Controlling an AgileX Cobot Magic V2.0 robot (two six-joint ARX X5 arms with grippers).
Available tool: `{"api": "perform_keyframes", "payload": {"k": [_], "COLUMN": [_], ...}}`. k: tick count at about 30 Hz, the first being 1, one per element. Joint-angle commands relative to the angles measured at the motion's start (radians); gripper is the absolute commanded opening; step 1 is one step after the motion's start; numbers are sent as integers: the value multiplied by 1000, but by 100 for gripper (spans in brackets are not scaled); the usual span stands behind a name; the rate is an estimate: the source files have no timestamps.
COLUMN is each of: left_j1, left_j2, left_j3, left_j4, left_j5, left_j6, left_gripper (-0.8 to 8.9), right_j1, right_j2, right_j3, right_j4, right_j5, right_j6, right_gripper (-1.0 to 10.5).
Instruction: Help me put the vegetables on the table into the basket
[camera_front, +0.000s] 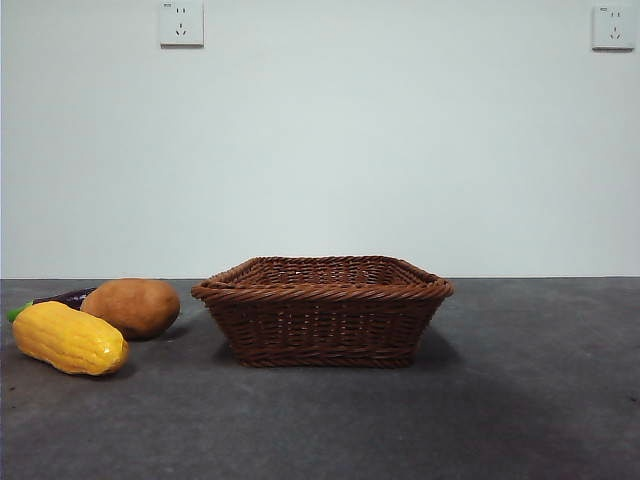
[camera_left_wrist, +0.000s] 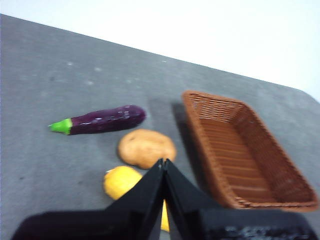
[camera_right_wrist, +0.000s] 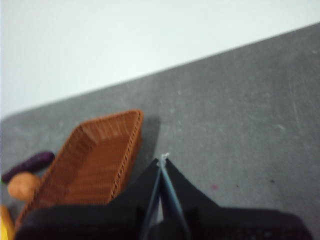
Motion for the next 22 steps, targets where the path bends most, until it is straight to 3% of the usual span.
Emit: {"api": "perform_keyframes", "payload": {"k": [1, 9, 14, 18, 22], "left_j1": [0, 0, -1, -1, -1], "left_j2": [60, 245, 327, 365, 386], "left_j3": [82, 338, 480, 537, 541], "left_j4": [-42, -289, -420, -438, -430], "left_j5": [48, 170, 171, 168, 168], "left_j6": [38, 185, 277, 286, 286], "left_gripper": [-6, -6, -7, -5, 43], "right_j1": [1, 1, 1, 1, 1], "right_j2": [87, 321, 423, 454, 454], "right_j3": [104, 348, 455, 491, 493], "right_j4": [-88, -333, -475, -494, -491], "right_j5": [-23, -150, -208, -209, -289], "right_j6": [-105, -222, -315, -326, -333], "right_gripper": [-9, -9, -9, -7, 4]}}
